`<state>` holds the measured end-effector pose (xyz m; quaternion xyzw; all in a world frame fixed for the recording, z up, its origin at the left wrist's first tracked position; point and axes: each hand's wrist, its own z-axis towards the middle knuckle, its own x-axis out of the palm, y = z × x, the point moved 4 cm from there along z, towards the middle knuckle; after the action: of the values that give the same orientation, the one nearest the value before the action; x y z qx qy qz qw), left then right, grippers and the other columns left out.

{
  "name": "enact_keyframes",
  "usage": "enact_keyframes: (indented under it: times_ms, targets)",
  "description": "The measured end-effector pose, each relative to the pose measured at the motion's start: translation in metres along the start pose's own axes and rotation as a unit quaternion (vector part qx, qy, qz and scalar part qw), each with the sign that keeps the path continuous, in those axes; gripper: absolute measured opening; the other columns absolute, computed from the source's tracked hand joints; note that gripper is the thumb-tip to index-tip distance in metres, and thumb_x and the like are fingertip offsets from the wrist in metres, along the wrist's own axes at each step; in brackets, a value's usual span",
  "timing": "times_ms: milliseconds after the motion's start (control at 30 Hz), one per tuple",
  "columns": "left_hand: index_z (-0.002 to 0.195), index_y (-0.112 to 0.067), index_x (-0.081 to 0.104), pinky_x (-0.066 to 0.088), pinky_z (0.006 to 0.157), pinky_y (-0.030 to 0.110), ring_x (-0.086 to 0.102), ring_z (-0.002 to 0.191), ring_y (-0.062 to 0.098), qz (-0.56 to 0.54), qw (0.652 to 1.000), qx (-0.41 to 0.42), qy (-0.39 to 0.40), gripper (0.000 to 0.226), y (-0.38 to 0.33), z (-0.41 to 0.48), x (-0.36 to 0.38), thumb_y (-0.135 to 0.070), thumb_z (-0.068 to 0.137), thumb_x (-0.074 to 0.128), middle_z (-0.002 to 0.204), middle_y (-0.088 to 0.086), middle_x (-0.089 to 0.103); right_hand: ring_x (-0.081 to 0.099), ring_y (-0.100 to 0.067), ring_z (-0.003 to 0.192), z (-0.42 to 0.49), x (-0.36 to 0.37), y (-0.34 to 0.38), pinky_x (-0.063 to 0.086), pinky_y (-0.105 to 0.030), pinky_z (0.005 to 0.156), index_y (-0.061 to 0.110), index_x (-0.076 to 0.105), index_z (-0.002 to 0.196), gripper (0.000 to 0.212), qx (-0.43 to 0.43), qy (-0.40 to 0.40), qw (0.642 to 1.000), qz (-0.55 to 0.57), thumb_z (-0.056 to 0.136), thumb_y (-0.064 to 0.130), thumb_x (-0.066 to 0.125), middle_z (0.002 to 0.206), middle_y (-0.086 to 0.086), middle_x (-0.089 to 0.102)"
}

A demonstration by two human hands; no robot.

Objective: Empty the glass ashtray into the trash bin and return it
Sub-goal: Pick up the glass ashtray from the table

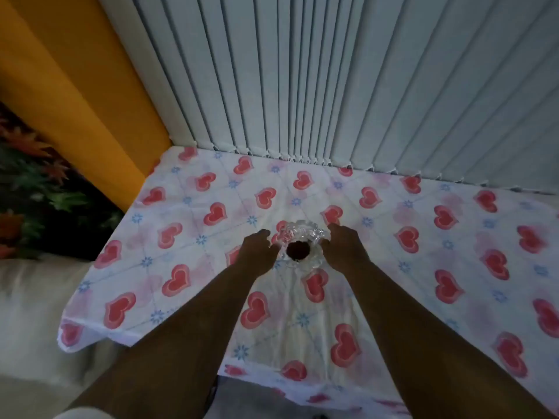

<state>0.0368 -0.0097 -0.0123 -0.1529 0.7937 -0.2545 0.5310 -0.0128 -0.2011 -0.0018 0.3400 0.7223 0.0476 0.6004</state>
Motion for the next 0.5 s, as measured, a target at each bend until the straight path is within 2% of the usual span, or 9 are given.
enact_keyframes:
  times_ms: [133,233,300,400,500]
  targets:
    - [0.116,-0.009,0.059,0.049,0.087,0.032,0.062,0.106,0.031,-0.014,0.999,-0.043,0.013,0.031,-0.002,0.023,0.018,-0.024,0.089,0.054,0.116,0.014,0.067,0.061,-0.038,0.109,0.016,0.016,-0.005,0.048,-0.037,0.090,0.005,0.058,0.114,0.027,-0.005,-0.007,1.000,-0.024,0.090,0.013,0.048,0.117,-0.021,0.065]
    - [0.118,-0.011,0.058,0.045,0.074,0.027,0.062,0.104,0.028,-0.014,0.999,-0.048,0.015,0.032,0.002,0.034,0.032,-0.020,0.087,0.056,0.117,0.011,0.066,0.064,-0.041,0.101,0.023,0.029,-0.009,0.053,-0.041,0.083,0.004,0.058,0.110,0.024,-0.010,-0.029,0.999,-0.020,0.089,0.011,0.048,0.106,-0.023,0.068]
    - [0.116,-0.009,0.058,0.049,0.074,0.029,0.063,0.101,0.029,-0.004,0.999,-0.048,0.003,0.030,0.001,0.038,0.035,-0.015,0.087,0.054,0.115,0.012,0.066,0.067,-0.039,0.095,0.026,0.032,-0.010,0.056,-0.042,0.079,0.005,0.059,0.105,0.021,-0.010,-0.040,0.999,-0.019,0.089,0.011,0.048,0.100,-0.021,0.069]
    - [0.110,-0.005,0.059,0.056,0.082,0.038,0.064,0.096,0.031,-0.018,0.998,-0.050,-0.013,0.025,-0.002,0.034,0.036,-0.008,0.086,0.053,0.109,0.014,0.067,0.067,-0.038,0.087,0.025,0.032,-0.012,0.057,-0.040,0.073,0.004,0.060,0.097,0.017,-0.006,-0.044,0.999,0.003,0.086,0.008,0.048,0.093,-0.021,0.070]
    - [0.112,-0.005,0.058,0.059,0.075,0.042,0.065,0.089,0.031,-0.075,0.994,-0.076,-0.029,0.030,0.001,0.023,0.033,-0.006,0.082,0.058,0.106,0.015,0.066,0.066,-0.036,0.083,0.017,0.031,-0.009,0.051,-0.035,0.067,0.005,0.061,0.093,0.016,-0.007,-0.037,0.999,0.030,0.082,0.005,0.049,0.089,-0.019,0.069]
